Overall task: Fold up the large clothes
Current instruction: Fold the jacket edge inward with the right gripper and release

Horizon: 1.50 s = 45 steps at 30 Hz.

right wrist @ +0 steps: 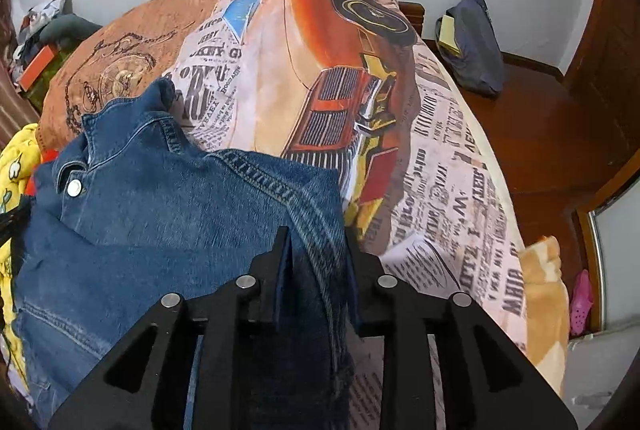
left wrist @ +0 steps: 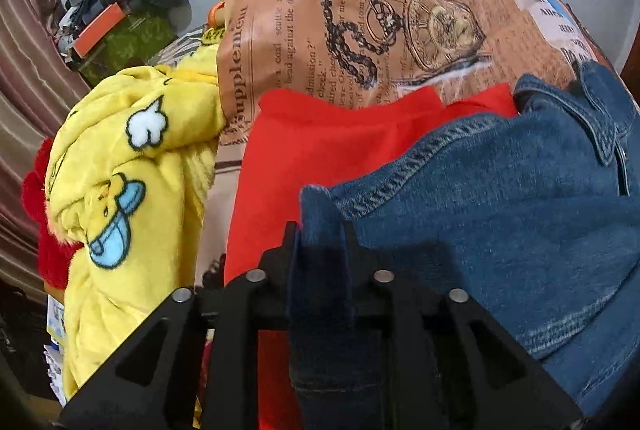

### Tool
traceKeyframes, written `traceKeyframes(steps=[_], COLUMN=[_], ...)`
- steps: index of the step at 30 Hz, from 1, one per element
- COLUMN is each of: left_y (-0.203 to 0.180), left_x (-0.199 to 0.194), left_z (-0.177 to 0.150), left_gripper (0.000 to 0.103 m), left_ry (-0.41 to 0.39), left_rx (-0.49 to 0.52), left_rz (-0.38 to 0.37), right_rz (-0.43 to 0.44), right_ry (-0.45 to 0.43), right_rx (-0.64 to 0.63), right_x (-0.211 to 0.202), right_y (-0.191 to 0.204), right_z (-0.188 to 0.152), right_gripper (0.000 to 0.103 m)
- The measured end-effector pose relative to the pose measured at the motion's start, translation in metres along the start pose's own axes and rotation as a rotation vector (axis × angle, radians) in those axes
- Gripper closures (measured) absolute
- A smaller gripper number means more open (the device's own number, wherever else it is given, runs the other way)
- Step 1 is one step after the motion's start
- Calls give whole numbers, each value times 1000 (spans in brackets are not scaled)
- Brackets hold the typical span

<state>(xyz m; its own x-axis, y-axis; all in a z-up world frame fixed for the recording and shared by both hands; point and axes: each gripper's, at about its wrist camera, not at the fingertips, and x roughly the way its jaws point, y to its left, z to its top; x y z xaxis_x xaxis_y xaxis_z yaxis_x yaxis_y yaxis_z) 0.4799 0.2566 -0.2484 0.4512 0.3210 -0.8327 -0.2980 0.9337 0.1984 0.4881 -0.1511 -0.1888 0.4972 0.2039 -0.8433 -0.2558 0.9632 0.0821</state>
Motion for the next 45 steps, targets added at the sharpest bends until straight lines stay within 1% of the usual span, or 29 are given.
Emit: traceKeyframes(steps=[1,2,4,6,7,8,9,11,13,15,17,18,20,24,27,30,33,39,41,43,45], left_y=[0,0,0,-1,-2,-2,-3,-3,-5,-5,-7,-7,-8,-10,-7,-3,3,17,22,25,28], left_x=[-3,-7,-19,-36,-47,-60,-70,-98,-123,-146,-172,-181,-202,-230,-240,-239,-225,-187,-170,-157,-144], left_z=[-1,-3,-5,-7,-9,-11,-13,-18,-23,-31,-41,-45,-58,-84,-105,-126,-148,-196,-211,-224,-237], left_gripper=[68,62,60,56,51,48,46,43,39,35,28,26,19,13,8,7,7,7,7,7,7], left_ry=[6,11,7,-5,-18,-35,-49,-83,-112,-142,-177,-189,-215,-238,-235,-204,-137,17,82,128,175], left_rx=[3,4,10,23,28,34,38,50,61,72,91,99,119,134,126,104,74,-7,-37,-63,-97], left_rz=[-1,-9,-32,-41,-48,-59,-65,-79,-94,-106,-108,-110,-122,-158,-187,-215,-252,-296,-314,-337,-371], right_rz=[-5,-8,-9,-7,-4,-1,0,-5,-6,-5,4,19,44,48,41,54,70,81,81,95,128], right_ry=[10,16,15,-8,-17,-30,-44,-79,-117,-152,-185,-195,-206,-235,-239,-212,-171,-21,29,72,111], right_rx=[-2,-3,-14,-39,-49,-58,-67,-81,-97,-113,-116,-117,-116,-129,-138,-121,-86,3,31,66,103], right_x=[-7,-12,-23,-45,-53,-65,-76,-99,-123,-148,-169,-181,-198,-227,-236,-236,-228,-186,-172,-159,-149], right_y=[1,2,3,8,10,13,15,20,27,33,37,39,43,50,50,46,40,21,15,9,4], right_z=[-1,-1,-2,-6,-8,-10,-13,-18,-24,-32,-40,-46,-56,-80,-98,-117,-137,-183,-196,-208,-220], right_gripper=[76,73,71,70,69,66,61,54,50,40,36,35,33,28,27,27,27,27,27,27,27])
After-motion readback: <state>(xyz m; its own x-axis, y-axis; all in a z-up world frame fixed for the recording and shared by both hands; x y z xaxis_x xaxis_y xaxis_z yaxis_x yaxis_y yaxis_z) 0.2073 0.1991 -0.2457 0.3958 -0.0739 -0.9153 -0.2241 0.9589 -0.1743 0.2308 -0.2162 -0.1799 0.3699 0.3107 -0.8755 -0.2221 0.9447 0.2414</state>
